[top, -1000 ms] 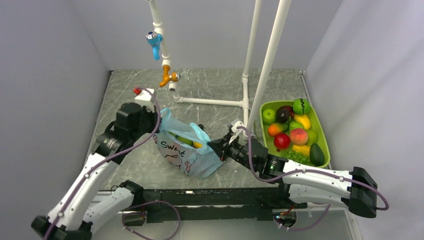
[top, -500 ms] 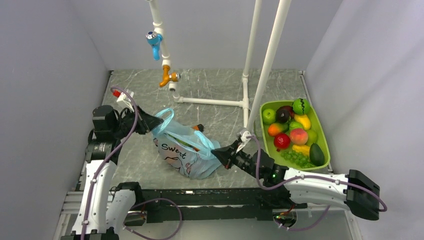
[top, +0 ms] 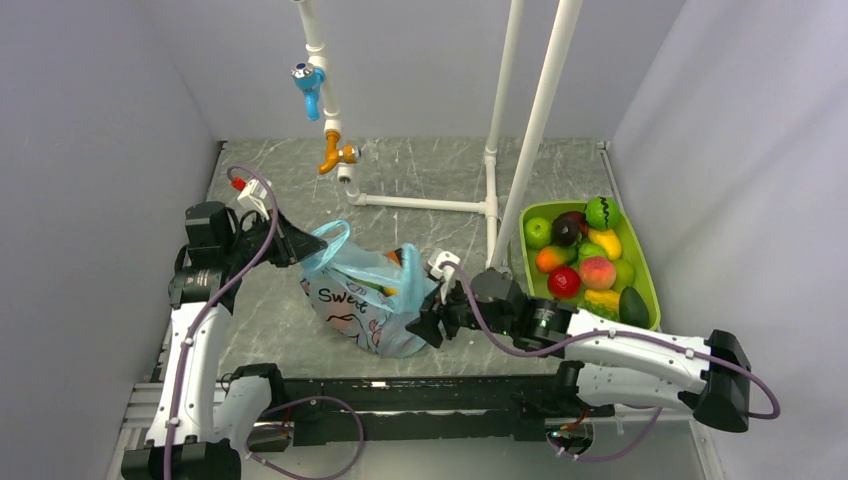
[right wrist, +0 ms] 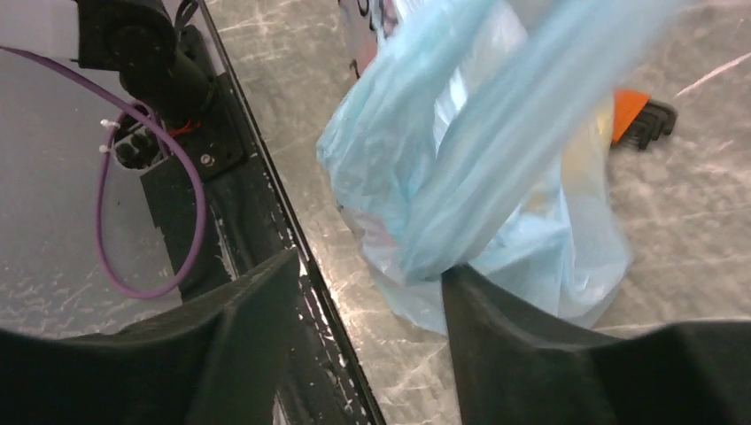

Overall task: Take the fake fruits out of the plastic bag
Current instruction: Untie the plastic bag at the center of the board, then adjust the plastic bag at the center of the board.

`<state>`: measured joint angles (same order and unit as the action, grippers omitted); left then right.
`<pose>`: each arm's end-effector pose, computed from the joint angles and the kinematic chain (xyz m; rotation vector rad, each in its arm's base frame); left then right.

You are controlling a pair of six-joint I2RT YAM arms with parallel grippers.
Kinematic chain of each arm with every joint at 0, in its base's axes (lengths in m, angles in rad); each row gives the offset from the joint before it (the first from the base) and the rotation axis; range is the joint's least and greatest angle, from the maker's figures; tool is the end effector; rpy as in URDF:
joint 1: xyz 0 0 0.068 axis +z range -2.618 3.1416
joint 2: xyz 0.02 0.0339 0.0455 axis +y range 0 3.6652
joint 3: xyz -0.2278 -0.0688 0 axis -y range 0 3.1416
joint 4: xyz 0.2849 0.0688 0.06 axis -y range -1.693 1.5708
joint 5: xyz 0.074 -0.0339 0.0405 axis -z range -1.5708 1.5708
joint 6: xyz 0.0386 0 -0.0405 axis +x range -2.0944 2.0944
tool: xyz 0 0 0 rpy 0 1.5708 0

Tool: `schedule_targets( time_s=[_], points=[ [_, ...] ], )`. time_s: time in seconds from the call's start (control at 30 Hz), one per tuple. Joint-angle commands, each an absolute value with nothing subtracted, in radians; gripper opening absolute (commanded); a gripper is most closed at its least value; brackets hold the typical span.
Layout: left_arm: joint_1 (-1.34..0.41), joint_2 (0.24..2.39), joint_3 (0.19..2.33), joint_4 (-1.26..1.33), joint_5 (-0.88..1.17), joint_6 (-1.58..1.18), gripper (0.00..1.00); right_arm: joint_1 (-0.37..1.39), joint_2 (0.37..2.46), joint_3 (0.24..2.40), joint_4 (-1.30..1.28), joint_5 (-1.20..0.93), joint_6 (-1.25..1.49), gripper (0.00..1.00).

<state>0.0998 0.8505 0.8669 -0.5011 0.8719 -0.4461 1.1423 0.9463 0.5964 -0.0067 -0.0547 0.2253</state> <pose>0.2428 -0.0054 0.3033 0.0023 2.0402 -1.1055 0.1146 0.2560 0.2177 -0.9425 1.8214 0.9432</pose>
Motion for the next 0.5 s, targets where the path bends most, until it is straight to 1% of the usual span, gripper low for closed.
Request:
schedule_targets(
  time_s=[0.0, 0.07, 0.13, 0.2, 0.3, 0.37, 0.43, 0.47],
  points=[
    [0.105, 0.830, 0.897, -0.520, 0.906, -0.418, 0.00, 1.138, 1.022, 0.914, -0.307, -0.088, 0.146, 0.69],
    [0.105, 0.832, 0.902, -0.539, 0.897, -0.406, 0.00, 1.141, 1.077, 1.075, -0.472, -0.058, 0.134, 0.73],
    [0.105, 0.836, 0.911, -0.557, 0.893, -0.396, 0.00, 1.140, 1.103, 1.185, -0.585, -0.028, 0.123, 0.77],
    [0.104, 0.837, 0.911, -0.552, 0.895, -0.403, 0.00, 1.139, 1.115, 1.256, -0.651, -0.022, 0.101, 0.81],
    [0.104, 0.836, 0.906, -0.533, 0.901, -0.425, 0.00, 1.133, 1.156, 1.365, -0.700, 0.104, 0.123, 0.92],
    [0.105, 0.834, 0.903, -0.525, 0.905, -0.437, 0.00, 1.104, 1.216, 1.447, -0.731, 0.186, 0.202, 0.99],
    [0.105, 0.828, 0.907, -0.527, 0.905, -0.446, 0.00, 1.042, 1.303, 1.541, -0.793, 0.229, 0.349, 1.00],
    [0.104, 0.824, 0.908, -0.528, 0.904, -0.449, 0.00, 1.012, 1.341, 1.585, -0.827, 0.203, 0.406, 1.00]
  ],
)
